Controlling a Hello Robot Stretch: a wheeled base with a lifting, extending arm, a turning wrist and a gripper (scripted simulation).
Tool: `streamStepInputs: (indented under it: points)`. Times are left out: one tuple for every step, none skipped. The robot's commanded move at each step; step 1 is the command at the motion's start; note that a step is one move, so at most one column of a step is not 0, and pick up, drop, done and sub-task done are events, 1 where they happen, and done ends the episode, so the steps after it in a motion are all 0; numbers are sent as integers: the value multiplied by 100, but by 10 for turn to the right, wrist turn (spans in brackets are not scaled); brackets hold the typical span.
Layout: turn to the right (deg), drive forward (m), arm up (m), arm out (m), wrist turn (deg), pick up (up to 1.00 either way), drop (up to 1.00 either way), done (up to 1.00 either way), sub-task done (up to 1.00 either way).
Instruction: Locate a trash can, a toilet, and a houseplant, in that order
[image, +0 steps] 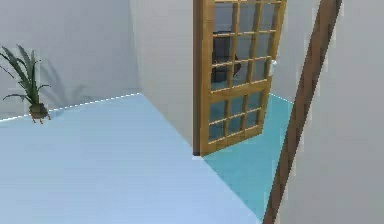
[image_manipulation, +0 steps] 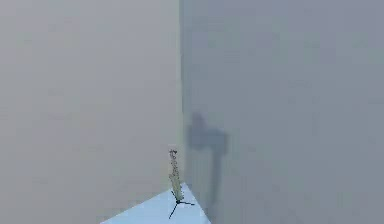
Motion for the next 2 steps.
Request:
streamStepInputs:
  points:
    - [-300,0,0,0,0,0,0,0,0]
    - [0,10,0,0,0,0,0,0,0]
